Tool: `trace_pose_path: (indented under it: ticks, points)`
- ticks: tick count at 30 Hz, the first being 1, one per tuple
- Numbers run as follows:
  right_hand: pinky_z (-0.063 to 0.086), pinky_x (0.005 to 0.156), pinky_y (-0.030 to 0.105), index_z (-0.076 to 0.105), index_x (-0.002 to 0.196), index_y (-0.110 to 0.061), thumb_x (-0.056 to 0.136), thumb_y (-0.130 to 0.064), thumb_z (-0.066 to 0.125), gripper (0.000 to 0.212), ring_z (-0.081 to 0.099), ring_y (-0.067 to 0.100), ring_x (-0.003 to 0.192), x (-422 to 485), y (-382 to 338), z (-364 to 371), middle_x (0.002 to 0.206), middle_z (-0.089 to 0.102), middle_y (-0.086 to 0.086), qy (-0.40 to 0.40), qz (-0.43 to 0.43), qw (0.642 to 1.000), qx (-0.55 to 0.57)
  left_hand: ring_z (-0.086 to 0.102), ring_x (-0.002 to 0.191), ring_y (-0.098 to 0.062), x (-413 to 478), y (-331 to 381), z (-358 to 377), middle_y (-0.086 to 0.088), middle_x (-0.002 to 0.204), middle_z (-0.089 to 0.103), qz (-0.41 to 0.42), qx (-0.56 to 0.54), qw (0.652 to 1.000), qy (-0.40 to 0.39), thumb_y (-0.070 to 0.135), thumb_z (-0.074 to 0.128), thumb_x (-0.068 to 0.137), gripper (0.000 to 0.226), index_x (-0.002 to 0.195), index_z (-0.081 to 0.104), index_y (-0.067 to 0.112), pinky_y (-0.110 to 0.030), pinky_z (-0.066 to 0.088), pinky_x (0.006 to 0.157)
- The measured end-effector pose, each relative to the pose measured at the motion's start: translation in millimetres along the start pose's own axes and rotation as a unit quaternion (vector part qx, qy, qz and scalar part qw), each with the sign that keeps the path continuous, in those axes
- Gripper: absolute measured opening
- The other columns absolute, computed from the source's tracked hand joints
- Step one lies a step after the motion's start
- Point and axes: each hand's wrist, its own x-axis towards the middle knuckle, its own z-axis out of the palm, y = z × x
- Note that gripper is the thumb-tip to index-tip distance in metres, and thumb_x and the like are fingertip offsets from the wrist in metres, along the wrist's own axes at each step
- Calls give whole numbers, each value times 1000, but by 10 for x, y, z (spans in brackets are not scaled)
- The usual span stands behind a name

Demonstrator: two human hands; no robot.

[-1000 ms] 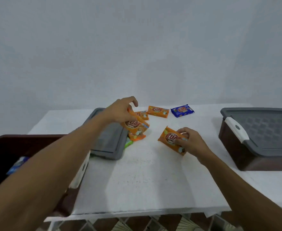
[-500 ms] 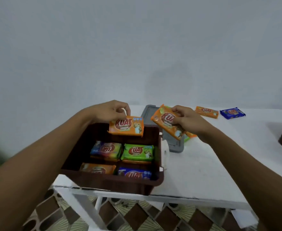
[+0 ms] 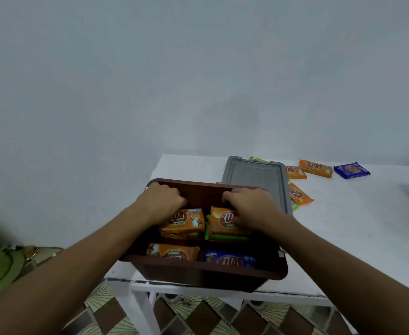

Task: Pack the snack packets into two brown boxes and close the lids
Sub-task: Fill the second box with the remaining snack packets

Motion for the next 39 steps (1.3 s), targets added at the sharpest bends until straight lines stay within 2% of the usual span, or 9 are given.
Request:
trace_pose_path:
  ticks: [3,7,12,16,18,20,23,32,39]
  points:
    - [50,74,31,54,118,-25,88,-40,60,34,59,16,96,-63,-8,76,110,59,-3,71,-37,997,8,62,89,-19,-14,3,-37,5,99,60,56,-87,994,28,42,49,89,29,111,57,24,-33,47,63]
    - [51,77,32,58,118,-27,84,-48,64,41,59,15,100,-65,6,90,111,59,-6,1,-65,996,54,58,98,-18,20,66,-50,6,115,51,74,-95,990,-70,57,66,79,62,130,48,26,-34,45,65]
    - [53,82,37,53,125,-25,84,-48,65,48,63,18,98,-10,8,172,114,64,-2,-24,-38,999,2,58,104,-22,-21,54,-37,4,122,51,30,-56,996,-65,49,68,80,65,136,45,26,-36,43,69]
    - [52,72,26,60,112,-29,86,-49,62,33,62,7,83,-18,37,124,95,66,-9,20,-21,993,115,59,98,-21,-5,48,-27,5,116,56,26,-75,995,-52,58,64,78,62,130,50,27,-32,41,69]
    - [47,64,15,66,102,-26,88,-39,65,19,59,3,70,-47,63,71,81,66,-8,97,7,961,260,61,89,-20,13,33,-23,5,106,62,15,-91,995,-23,69,53,78,60,120,55,27,-33,48,69]
    - [45,60,13,69,91,-19,90,-24,65,6,56,5,64,-89,140,34,74,65,-2,206,68,888,405,63,85,-21,49,45,-28,4,99,65,8,-104,995,11,68,45,84,53,113,55,26,-34,49,68]
    - [40,57,11,67,86,-15,92,-15,60,9,51,5,64,-142,410,119,74,62,2,300,180,811,469,63,83,-18,127,75,-113,7,93,65,9,-119,989,83,61,41,91,39,106,55,27,-32,45,61]
    - [47,78,30,67,100,-15,96,-15,56,12,60,19,91,-611,1424,744,100,66,4,167,335,822,430,54,79,-10,694,372,-619,14,95,59,-12,-228,960,163,52,48,93,30,110,56,28,-33,48,67]
    - [49,86,32,66,104,-18,96,-16,55,14,58,18,99,-936,2207,969,108,64,2,135,361,829,404,50,92,-10,1557,896,-907,10,115,58,1,-266,961,75,52,52,91,35,117,55,29,-33,47,77]
